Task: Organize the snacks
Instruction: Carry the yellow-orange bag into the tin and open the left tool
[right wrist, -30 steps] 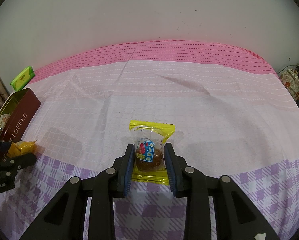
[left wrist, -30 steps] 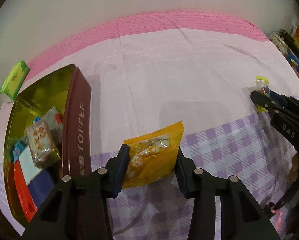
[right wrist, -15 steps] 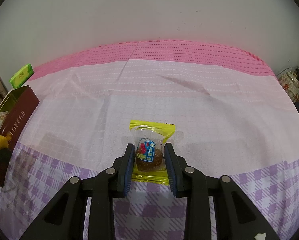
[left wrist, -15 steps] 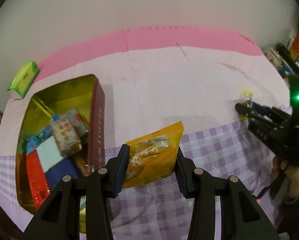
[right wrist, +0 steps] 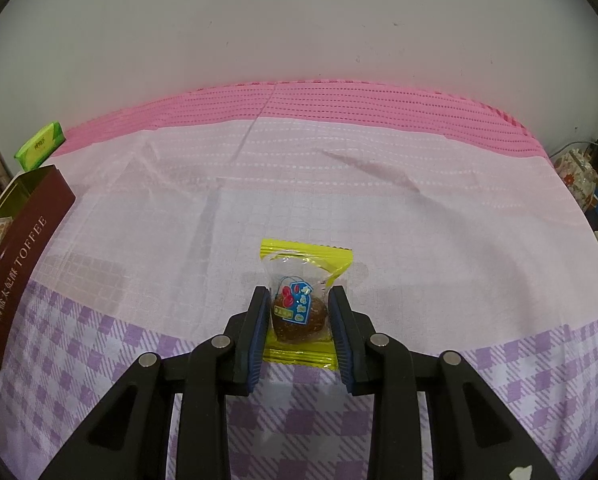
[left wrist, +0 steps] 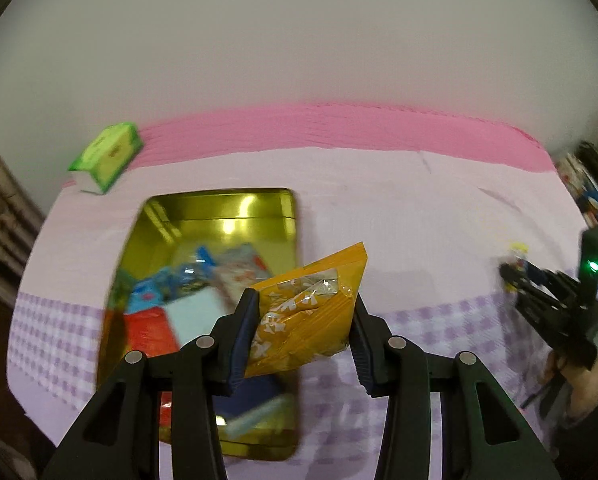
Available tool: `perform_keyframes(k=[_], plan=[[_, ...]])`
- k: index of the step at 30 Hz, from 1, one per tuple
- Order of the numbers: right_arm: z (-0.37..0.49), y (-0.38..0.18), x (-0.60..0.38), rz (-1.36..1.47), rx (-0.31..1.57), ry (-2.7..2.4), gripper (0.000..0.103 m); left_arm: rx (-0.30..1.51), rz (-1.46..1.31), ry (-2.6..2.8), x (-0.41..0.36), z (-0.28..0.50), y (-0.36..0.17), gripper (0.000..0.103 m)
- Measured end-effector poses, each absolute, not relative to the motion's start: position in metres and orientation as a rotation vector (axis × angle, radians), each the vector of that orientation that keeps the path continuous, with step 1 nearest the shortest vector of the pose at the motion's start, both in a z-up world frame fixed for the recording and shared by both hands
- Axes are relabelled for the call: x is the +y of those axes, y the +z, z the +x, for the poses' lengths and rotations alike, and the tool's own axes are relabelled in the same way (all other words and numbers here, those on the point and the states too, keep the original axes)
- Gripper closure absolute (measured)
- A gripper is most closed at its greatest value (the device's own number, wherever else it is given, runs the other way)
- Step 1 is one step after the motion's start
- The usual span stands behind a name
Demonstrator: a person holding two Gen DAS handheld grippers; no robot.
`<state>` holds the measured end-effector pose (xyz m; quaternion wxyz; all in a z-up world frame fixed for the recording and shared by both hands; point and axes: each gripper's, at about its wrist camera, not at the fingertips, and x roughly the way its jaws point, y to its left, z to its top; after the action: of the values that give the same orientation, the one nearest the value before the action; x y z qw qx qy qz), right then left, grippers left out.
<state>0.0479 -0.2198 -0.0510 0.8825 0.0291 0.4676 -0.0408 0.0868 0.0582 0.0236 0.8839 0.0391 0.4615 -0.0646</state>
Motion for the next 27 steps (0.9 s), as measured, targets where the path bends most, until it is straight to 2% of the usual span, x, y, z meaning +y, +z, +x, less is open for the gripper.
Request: perform_keyframes(k=[11,27], plan=[[0.048,-0.051,-0.220,0.060,0.974,-0.086,0.074,0.981,0.080,0.057,0.120,0.105,0.010,0.059],[0.048,-0.051,-0.220,0.060,0.973,-0.086,0.074,1.053,0.131,0.135,0.136,0.121,-0.033,0.059]])
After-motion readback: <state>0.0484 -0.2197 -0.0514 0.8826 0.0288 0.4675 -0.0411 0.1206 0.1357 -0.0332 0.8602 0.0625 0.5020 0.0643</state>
